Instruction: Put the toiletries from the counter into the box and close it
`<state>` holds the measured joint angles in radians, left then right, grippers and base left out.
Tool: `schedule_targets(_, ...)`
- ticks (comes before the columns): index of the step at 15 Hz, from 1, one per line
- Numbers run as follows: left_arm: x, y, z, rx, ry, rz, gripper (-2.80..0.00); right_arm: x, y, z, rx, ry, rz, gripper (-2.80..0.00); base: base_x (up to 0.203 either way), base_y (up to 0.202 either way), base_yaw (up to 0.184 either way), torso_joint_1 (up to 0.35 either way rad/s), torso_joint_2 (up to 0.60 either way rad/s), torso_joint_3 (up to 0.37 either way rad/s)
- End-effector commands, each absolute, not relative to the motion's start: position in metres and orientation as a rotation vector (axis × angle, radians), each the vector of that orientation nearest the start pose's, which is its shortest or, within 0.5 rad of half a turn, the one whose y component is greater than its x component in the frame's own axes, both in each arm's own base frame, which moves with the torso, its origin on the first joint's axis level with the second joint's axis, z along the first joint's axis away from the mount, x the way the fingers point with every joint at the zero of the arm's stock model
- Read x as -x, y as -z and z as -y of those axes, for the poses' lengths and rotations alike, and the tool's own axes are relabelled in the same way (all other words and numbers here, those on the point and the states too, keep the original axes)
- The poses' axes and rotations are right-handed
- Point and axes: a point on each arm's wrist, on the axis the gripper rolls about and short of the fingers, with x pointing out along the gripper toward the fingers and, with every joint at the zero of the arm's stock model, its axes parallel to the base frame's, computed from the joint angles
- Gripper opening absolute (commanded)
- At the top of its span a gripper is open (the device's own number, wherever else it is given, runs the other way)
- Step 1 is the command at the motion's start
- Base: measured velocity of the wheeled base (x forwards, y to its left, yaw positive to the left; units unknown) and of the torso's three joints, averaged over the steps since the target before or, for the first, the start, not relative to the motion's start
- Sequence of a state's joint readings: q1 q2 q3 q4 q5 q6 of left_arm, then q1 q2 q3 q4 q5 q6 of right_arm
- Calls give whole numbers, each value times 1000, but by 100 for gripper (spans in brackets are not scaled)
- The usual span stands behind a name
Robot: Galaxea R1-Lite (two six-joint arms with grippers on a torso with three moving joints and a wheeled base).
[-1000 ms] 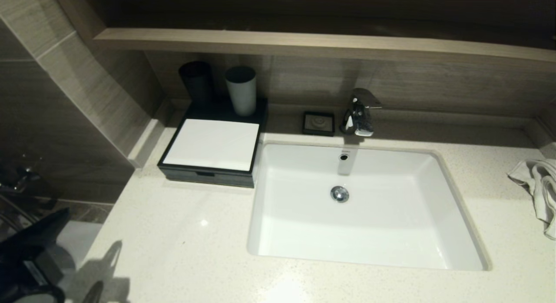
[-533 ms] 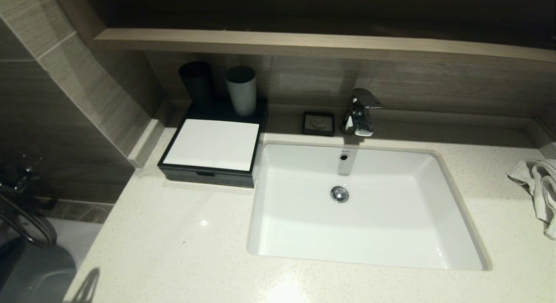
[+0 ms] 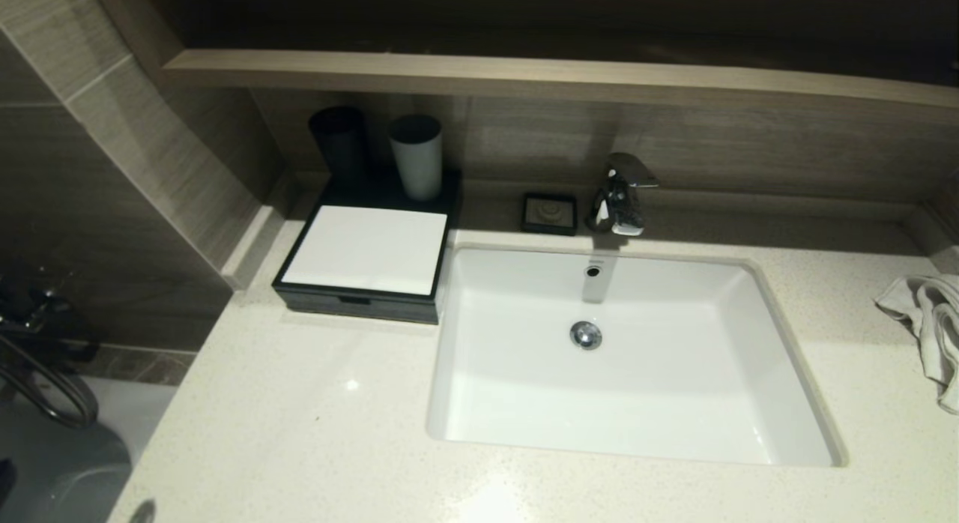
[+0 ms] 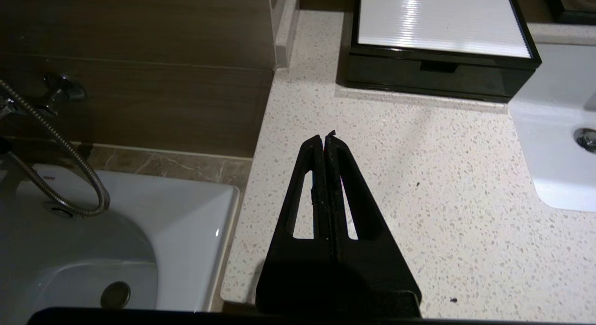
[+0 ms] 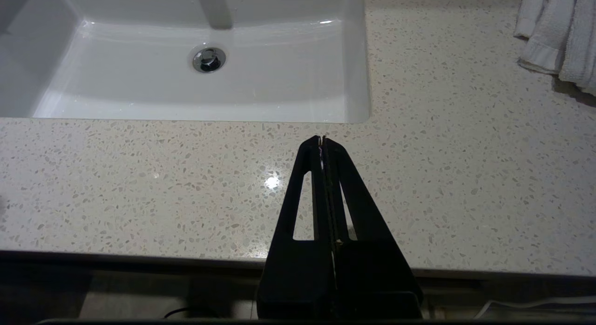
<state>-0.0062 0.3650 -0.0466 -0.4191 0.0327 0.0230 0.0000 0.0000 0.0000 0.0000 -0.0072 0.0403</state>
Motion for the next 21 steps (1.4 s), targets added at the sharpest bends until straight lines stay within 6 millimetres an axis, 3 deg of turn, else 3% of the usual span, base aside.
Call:
schedule_targets(1, -4, -130, -1, -21, -24, 119, -280, 23, -76, 0, -40, 8, -1, -280, 0, 0, 0, 0, 0, 0)
schedule_targets(5, 2, -120, -1, -23, -23, 107, -280, 23, -76, 0, -41, 8, -1, -280, 0, 0, 0, 0, 0, 0)
schedule_targets(21, 21, -110, -1, -45, -37, 201, -280, 23, -76, 0, -40, 8, -1, -280, 0, 0, 0, 0, 0, 0)
